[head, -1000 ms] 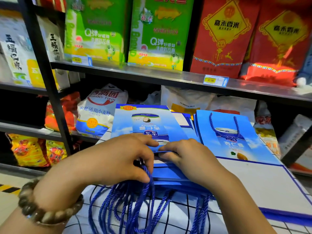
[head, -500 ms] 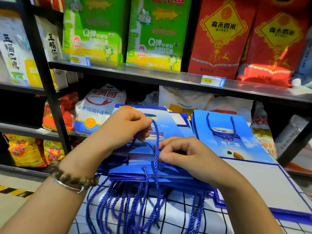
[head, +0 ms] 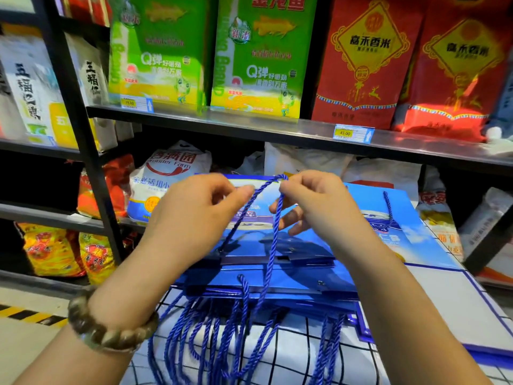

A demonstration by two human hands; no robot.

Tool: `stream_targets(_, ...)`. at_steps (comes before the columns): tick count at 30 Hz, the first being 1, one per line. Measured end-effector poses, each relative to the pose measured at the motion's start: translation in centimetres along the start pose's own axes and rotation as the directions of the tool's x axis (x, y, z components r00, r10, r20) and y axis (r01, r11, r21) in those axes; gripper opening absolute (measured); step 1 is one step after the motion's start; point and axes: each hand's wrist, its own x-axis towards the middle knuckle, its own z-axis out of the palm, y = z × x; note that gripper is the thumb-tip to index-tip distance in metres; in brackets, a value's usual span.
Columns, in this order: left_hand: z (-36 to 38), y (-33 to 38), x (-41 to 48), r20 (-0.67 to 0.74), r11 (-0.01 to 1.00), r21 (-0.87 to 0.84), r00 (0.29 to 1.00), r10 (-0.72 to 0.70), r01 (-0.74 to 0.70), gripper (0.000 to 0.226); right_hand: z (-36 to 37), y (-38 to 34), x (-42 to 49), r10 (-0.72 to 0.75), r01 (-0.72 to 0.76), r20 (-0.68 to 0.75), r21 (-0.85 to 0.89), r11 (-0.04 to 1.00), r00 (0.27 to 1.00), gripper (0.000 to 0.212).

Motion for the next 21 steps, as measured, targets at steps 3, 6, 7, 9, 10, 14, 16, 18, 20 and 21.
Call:
stream_targets(3,0.6,1.3,-0.8,0.367,1.0,0.025,0.93,-0.025,0.017,0.051,0.0,-0.6,0.8,0.024,-0.027,0.042,0.065,0.998,0.999,0.02)
stream_targets(6,1.8,1.6,-0.6,0.453,0.998,-0.056,0.892,0.005,0.023,0.035,0.0,-0.4,1.3,0.043,-0.046,0.059,0.054,0.997,0.997,0.021)
stream_targets(7,1.8,1.8,-0.4,0.445,0.987,-0.137,0.896,-0.016,0.085,0.034,-0.3,-0.1,1.3,0.041,-0.041,0.044,0.007,0.999,0.998,0.02)
stream_targets(9,1.6,2.1,0.3,0.379,0.933,-0.309,0.924,-0.055,0.183,0.029,-1.1,0.6,1.0,0.032,-0.028,0.035,-0.117,0.993,0.999,0.025)
stream_targets(10,1.4,2.2,0.7,0.339,0.903,-0.377,0.938,-0.072,0.206,0.026,-1.5,1.0,0.6,0.041,-0.03,0.064,-0.163,0.986,0.997,0.029)
stream_targets(14,1.5,2.4,2.1,0.302,0.813,-0.521,0.947,-0.108,0.258,0.023,-2.3,2.0,-1.2,0.098,-0.038,0.276,-0.213,0.976,0.956,0.027)
stream_targets(16,1.9,2.6,2.4,0.316,0.798,-0.54,0.943,-0.103,0.268,0.023,-2.5,2.5,-1.2,0.074,-0.015,0.261,-0.221,0.975,0.962,0.021)
stream_targets(18,2.3,2.8,2.5,0.302,0.79,-0.557,0.948,-0.097,0.258,0.022,-2.9,2.9,-1.0,0.06,-0.019,0.212,-0.193,0.981,0.975,0.019)
stream_targets(20,2.7,2.6,2.3,0.261,0.854,-0.49,0.964,-0.046,0.173,0.016,-3.4,3.3,-0.8,0.06,-0.034,0.168,-0.15,0.988,0.984,0.02)
stream_targets(21,2.9,2.4,1.9,0.252,0.912,-0.398,0.968,0.005,0.099,0.013,-3.5,3.4,-0.7,0.065,-0.046,0.155,-0.123,0.991,0.986,0.021)
